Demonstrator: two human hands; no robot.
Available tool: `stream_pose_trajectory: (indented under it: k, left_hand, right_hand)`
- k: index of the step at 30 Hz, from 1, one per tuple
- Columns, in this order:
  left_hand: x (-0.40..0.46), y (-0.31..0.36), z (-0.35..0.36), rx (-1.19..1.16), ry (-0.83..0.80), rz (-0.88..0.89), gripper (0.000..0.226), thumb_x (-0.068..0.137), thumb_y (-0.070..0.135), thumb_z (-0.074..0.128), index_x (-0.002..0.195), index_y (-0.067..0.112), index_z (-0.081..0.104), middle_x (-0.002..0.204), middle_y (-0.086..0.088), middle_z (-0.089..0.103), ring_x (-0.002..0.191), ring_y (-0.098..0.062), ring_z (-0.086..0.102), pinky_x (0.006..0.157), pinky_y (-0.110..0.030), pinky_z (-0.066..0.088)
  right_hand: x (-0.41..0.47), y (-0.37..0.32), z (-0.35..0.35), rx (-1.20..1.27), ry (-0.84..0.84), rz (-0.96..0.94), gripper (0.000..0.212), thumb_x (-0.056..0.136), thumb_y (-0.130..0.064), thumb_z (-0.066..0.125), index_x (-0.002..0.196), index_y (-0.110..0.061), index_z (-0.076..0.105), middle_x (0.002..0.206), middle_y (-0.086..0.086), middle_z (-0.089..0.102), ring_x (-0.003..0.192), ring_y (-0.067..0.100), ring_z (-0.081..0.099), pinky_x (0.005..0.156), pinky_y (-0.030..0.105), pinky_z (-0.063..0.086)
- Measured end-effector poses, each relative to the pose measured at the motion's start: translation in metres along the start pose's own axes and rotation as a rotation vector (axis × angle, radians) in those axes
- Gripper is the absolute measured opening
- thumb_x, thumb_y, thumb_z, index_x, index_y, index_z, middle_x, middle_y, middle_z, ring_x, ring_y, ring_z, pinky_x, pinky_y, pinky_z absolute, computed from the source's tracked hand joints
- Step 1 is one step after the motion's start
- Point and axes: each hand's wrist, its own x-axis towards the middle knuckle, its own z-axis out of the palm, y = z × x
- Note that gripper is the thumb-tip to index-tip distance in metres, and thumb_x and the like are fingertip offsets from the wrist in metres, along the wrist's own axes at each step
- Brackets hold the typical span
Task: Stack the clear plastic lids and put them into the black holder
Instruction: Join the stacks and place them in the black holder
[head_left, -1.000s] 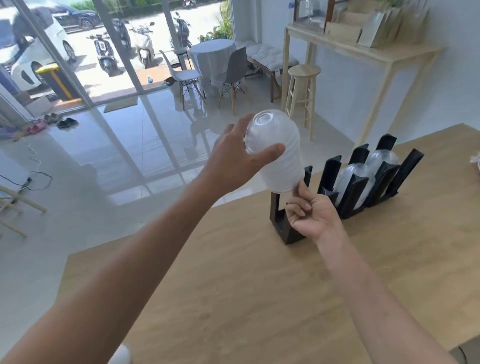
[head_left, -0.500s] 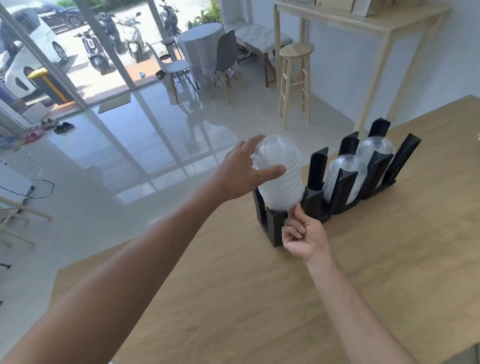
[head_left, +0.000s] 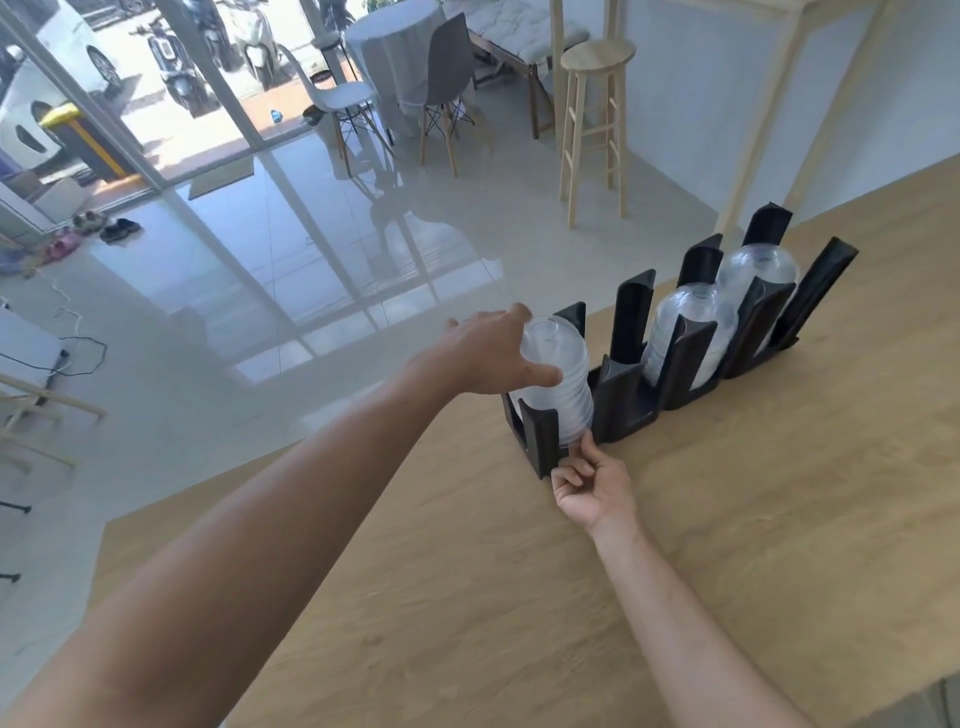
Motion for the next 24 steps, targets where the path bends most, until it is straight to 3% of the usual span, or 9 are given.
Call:
stream_pose_trajectory:
  k: [4,9,12,15,17,20,24]
  left_hand:
    - [0.013,0.007,0.005,0.074,-0.066,-0.003,0.087,0.074,0.081,0.067,0.133,0.018,0.053,0.121,-0.001,0.066,0.108,-0.027,0.058,0.094,-0.052,0.037]
    - [0.018,0.015,0.013,0.155,-0.080,0.012,0.071,0.072,0.076,0.076,0.108,0.015,0.063,0.106,-0.001,0.059,0.097,-0.027,0.059,0.088,-0.047,0.042]
    - [0.019,0.018,0.015,0.163,-0.081,0.019,0.067,0.071,0.075,0.077,0.099,0.017,0.061,0.097,0.002,0.056,0.093,-0.025,0.057,0.090,-0.048,0.044]
    - [0.021,0.018,0.014,0.169,-0.076,0.024,0.064,0.070,0.076,0.078,0.085,0.018,0.057,0.084,0.004,0.054,0.081,-0.020,0.054,0.082,-0.044,0.042]
    - [0.021,0.017,0.013,0.147,-0.074,0.025,0.063,0.070,0.075,0.080,0.080,0.018,0.055,0.080,0.003,0.054,0.073,-0.018,0.051,0.075,-0.040,0.040]
    - [0.021,0.016,0.015,0.100,-0.079,0.043,0.060,0.067,0.068,0.086,0.076,0.019,0.051,0.088,0.000,0.051,0.077,-0.021,0.053,0.064,-0.034,0.042]
    - [0.018,0.018,0.019,0.128,-0.081,0.064,0.061,0.067,0.061,0.090,0.071,0.021,0.044,0.089,0.000,0.045,0.090,-0.028,0.056,0.070,-0.038,0.048]
  right_hand:
    - [0.008,-0.003,-0.003,-0.059,0.100,0.006,0.018,0.106,-0.015,0.059,0.090,-0.016,0.066,0.069,-0.007,0.055,0.038,0.004,0.038,0.036,0.017,0.024]
    - [0.010,-0.006,0.002,-0.290,0.316,-0.021,0.005,0.102,-0.017,0.067,0.100,-0.020,0.071,0.088,-0.005,0.070,0.055,0.005,0.049,0.045,0.017,0.026]
    - [0.012,-0.008,0.003,-0.505,0.412,-0.085,0.010,0.104,-0.017,0.065,0.099,-0.023,0.071,0.098,-0.006,0.068,0.059,0.005,0.043,0.037,0.016,0.024]
    - [0.014,-0.007,0.003,-0.638,0.457,-0.132,0.012,0.104,-0.019,0.066,0.095,-0.024,0.072,0.097,-0.007,0.065,0.058,0.005,0.041,0.037,0.015,0.026]
    - [0.016,-0.006,0.000,-0.708,0.496,-0.196,0.005,0.099,-0.021,0.073,0.095,-0.018,0.074,0.086,-0.004,0.064,0.056,0.007,0.043,0.035,0.017,0.029]
    - [0.021,-0.007,-0.008,-0.833,0.536,-0.377,0.024,0.090,-0.023,0.084,0.080,-0.008,0.068,0.065,0.003,0.060,0.047,0.013,0.047,0.036,0.021,0.036]
    - [0.021,-0.004,-0.017,-1.148,0.509,-0.590,0.032,0.094,-0.036,0.080,0.080,-0.012,0.064,0.075,0.008,0.071,0.057,0.022,0.058,0.052,0.033,0.050]
